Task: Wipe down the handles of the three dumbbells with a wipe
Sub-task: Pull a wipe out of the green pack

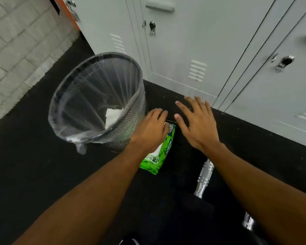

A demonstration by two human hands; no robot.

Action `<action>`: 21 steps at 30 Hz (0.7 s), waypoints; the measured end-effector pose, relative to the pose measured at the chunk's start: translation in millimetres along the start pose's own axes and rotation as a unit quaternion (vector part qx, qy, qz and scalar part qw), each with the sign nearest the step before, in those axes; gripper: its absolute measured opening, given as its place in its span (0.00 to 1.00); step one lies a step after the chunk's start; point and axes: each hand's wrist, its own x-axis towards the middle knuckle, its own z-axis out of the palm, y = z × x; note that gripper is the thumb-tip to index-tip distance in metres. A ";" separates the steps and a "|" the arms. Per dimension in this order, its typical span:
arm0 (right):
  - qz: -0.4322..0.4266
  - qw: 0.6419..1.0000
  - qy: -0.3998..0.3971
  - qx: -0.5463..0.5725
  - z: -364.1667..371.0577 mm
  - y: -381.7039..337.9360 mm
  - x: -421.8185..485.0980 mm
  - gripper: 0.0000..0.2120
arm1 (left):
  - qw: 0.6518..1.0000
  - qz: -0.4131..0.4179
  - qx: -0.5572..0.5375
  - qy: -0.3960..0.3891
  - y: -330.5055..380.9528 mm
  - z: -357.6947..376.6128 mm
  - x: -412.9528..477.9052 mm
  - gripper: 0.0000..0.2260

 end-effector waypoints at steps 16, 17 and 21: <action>0.010 1.000 -0.012 -0.006 75.0 -23.4 -21.1 0.22 | 0.993 0.014 0.067 -0.096 -25.8 56.1 -16.5 0.23; 0.011 1.000 -0.014 -0.007 75.4 -24.0 -24.1 0.22 | 0.993 0.005 0.064 -0.095 -25.4 55.9 -16.6 0.22; 0.013 1.000 -0.020 0.004 74.5 -31.0 -34.2 0.20 | 0.996 -0.010 0.036 -0.087 -19.7 44.1 -17.4 0.17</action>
